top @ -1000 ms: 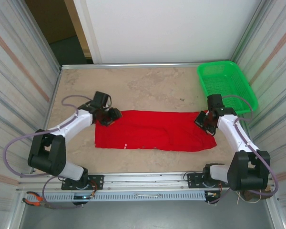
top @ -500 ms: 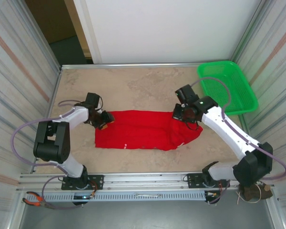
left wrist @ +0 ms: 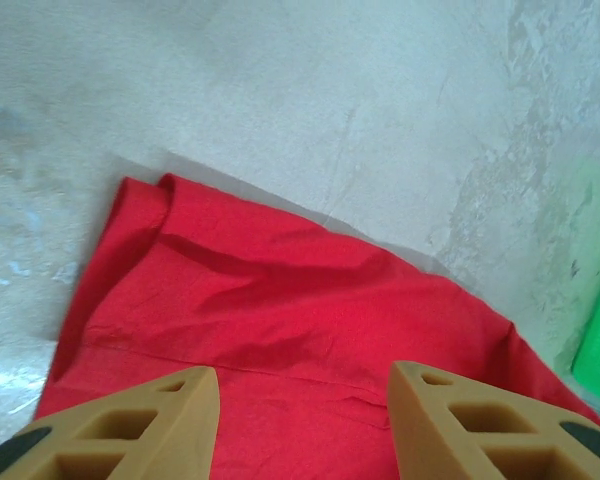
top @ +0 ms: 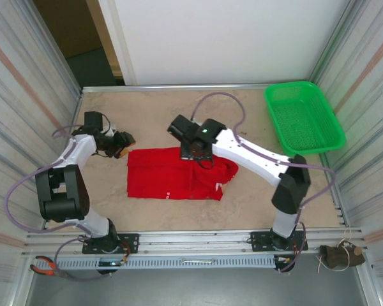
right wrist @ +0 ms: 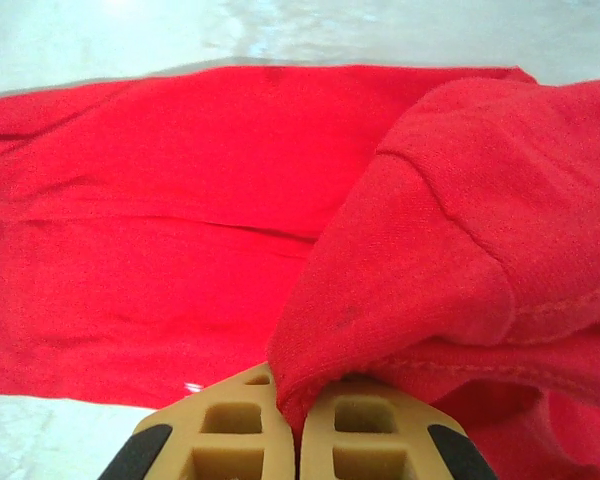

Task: Fold the inside-out t-shirt

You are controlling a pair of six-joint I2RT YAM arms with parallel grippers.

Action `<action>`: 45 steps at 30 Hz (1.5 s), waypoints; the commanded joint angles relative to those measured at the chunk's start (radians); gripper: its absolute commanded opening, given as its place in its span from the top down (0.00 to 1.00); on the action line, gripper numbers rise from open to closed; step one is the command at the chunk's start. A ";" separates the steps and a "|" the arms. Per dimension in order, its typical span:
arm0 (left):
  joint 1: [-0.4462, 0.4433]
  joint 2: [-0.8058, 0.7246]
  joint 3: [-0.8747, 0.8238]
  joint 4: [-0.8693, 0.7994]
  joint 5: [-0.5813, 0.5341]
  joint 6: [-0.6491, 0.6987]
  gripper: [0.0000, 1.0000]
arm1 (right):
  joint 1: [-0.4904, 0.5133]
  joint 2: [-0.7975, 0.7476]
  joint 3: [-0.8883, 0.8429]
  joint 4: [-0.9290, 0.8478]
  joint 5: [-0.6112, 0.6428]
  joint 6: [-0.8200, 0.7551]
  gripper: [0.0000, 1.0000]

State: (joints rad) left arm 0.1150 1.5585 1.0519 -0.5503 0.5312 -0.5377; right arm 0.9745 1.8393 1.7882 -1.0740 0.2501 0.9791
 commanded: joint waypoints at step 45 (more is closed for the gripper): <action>-0.450 -0.286 -0.099 -0.148 -0.388 0.042 0.35 | -0.145 -0.364 -0.811 0.617 -0.332 0.028 0.33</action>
State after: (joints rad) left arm -0.2955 1.2282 0.9276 -0.6846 0.2680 -0.5003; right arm 0.8085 1.4666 0.9649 -0.5747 -0.0452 0.9619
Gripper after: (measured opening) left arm 0.652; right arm 0.670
